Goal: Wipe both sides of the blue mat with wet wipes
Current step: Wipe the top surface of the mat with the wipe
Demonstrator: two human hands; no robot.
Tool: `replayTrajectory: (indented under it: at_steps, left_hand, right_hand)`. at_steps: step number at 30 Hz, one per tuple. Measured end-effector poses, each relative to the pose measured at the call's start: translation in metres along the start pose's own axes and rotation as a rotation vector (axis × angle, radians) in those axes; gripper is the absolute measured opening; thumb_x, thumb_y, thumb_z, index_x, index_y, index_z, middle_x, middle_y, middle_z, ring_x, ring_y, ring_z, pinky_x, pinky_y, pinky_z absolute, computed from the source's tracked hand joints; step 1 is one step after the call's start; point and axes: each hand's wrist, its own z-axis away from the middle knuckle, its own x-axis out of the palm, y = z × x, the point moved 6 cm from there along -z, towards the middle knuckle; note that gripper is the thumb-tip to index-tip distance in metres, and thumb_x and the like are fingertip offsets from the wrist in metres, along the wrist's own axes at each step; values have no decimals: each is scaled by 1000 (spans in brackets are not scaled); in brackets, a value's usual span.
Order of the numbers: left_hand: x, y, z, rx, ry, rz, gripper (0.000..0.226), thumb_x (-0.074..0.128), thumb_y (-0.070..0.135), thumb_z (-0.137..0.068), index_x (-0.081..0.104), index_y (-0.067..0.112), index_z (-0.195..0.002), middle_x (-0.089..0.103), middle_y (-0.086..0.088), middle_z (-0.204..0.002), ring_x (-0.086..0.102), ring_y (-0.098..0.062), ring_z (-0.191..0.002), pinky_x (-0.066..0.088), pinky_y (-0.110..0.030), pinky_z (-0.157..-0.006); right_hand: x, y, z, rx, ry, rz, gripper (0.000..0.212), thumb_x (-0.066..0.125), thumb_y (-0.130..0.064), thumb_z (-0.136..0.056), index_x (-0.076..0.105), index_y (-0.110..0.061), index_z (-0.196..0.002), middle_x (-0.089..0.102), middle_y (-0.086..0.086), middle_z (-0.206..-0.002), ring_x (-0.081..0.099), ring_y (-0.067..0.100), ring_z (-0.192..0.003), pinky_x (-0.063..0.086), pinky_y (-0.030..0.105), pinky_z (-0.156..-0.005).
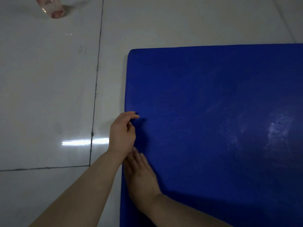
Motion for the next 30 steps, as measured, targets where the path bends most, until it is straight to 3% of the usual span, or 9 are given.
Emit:
replayTrajectory:
  at_steps: [2,4,8,11,15,18,21,26,30]
  left_hand:
    - [1,2,0,7,-21,-15,41,43,-16,-88,68,11,-105,57,7,-116,52,-5,-110,32,-3,-100]
    - [-1,1,0,23,-6,-17,43,42,-19,-85,68,9,-104,57,6,-116,53,-6,-109,31,-2,-99]
    - [-5,-12,7,-18,-1,-13,47,41,-21,-84,67,12,-104,57,4,-117,53,-8,-110,32,-2,-98]
    - [-4,-15,10,-24,-8,-13,50,39,-22,-84,66,15,-104,57,4,-118,52,-9,-111,33,-4,-99]
    - [-4,-13,7,-21,5,-23,51,38,-23,-82,66,13,-104,57,2,-117,53,-11,-110,32,-2,-98]
    - [-4,-11,8,14,10,-31,52,38,-25,-81,66,12,-104,58,0,-116,54,-14,-110,32,-4,-100]
    - [-3,-11,10,28,-8,-57,49,38,-24,-81,68,7,-104,58,0,-117,54,-14,-111,30,-3,-101]
    - [4,-8,23,21,-97,-130,48,41,-22,-83,67,5,-114,51,3,-128,45,-15,-125,22,-1,-104]
    - [18,-7,38,-23,-191,-223,57,42,-18,-87,54,10,-134,32,10,-145,26,-10,-140,20,-15,-111]
  right_hand:
    - [-3,-5,-3,-98,-48,12,62,67,-29,-72,55,-14,-132,50,3,-140,29,20,-134,19,35,-110]
    - [-9,19,10,-68,-9,60,59,60,-17,-73,55,-15,-132,44,6,-144,36,20,-135,22,35,-113]
    - [-30,114,59,236,136,231,79,41,9,-72,22,-6,-148,8,16,-157,19,29,-142,6,38,-118]
    - [-34,149,84,534,168,115,92,56,20,-64,25,-4,-147,17,16,-156,13,30,-144,5,36,-117]
    - [-8,62,62,283,72,99,70,38,-9,-80,20,-2,-147,18,24,-153,18,37,-142,16,43,-117]
    - [4,-3,33,33,-19,-57,57,47,-22,-79,50,-11,-134,42,11,-145,41,25,-133,31,36,-112]
    - [-5,1,22,-94,-50,-51,52,50,-20,-78,59,-17,-129,47,3,-142,45,19,-131,29,32,-109]
    - [-30,92,57,212,13,6,78,52,12,-64,41,-3,-139,30,15,-151,25,24,-139,21,38,-109]
    - [-25,100,67,344,-82,-67,102,68,10,-54,25,-3,-146,22,16,-154,17,28,-142,15,41,-109]
